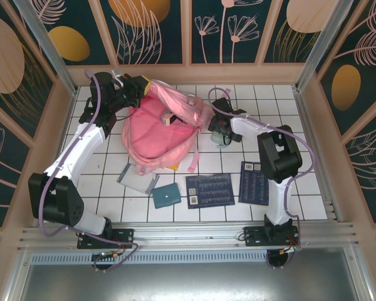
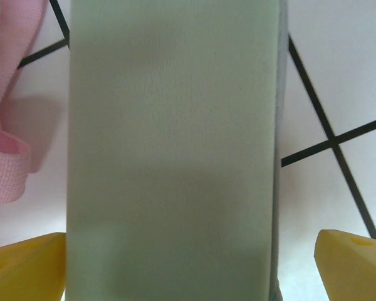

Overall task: Pack the student bag
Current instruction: Pick up the pencil pouch from the top-right of the table.

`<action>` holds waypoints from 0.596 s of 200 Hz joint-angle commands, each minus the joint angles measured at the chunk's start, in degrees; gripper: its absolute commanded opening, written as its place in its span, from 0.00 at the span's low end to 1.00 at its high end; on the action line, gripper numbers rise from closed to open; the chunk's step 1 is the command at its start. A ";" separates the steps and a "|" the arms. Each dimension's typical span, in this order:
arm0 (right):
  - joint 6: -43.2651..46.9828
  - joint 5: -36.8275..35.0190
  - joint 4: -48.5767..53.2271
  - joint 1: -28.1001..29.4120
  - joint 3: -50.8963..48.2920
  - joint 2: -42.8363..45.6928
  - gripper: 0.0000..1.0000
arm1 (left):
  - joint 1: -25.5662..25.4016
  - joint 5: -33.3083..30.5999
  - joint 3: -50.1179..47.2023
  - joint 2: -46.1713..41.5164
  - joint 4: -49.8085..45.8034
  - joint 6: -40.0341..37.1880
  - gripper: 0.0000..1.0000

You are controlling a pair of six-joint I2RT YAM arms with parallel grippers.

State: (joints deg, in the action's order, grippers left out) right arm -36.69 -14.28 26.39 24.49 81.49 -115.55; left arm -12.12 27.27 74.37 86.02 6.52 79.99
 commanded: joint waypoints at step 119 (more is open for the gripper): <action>1.67 9.18 -10.90 -3.75 -9.01 8.24 0.65 | -0.60 0.70 3.40 1.97 6.55 3.63 0.00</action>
State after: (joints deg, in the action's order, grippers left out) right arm -34.94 -6.48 18.57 20.97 76.77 -115.28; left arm -12.12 28.03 74.61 86.74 7.57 81.78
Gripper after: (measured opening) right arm 0.680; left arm 0.062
